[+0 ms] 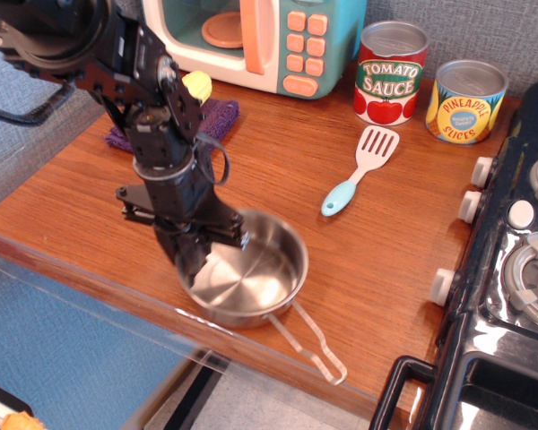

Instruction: Move pot to space left of spatula.

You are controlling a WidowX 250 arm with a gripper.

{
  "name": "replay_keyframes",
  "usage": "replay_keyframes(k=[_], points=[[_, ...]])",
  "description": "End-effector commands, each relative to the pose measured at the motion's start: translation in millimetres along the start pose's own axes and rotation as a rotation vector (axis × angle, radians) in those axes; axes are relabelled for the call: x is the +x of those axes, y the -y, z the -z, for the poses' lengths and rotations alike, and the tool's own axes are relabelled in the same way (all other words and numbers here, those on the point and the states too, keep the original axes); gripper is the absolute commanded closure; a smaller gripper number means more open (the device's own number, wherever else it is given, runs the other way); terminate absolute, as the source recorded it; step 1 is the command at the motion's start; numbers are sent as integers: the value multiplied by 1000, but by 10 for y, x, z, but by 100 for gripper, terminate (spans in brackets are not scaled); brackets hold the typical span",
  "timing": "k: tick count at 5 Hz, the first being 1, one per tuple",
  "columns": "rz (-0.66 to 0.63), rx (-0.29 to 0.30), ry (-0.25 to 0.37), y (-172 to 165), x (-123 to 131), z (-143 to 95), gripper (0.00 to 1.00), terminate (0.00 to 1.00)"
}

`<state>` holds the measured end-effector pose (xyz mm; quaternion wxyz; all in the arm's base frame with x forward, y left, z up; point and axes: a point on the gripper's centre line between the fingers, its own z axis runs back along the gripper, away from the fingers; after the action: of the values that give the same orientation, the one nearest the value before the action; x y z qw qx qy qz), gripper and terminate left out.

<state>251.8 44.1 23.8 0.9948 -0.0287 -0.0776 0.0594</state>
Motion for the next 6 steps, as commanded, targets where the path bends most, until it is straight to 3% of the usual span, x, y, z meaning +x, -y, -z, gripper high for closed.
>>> replay_keyframes(k=[1, 4, 6], points=[[11, -90, 151, 129, 663, -410, 100, 0], [-101, -44, 125, -51, 1365, -78, 100, 0], [-129, -16, 119, -105, 1495, 6, 100, 0]])
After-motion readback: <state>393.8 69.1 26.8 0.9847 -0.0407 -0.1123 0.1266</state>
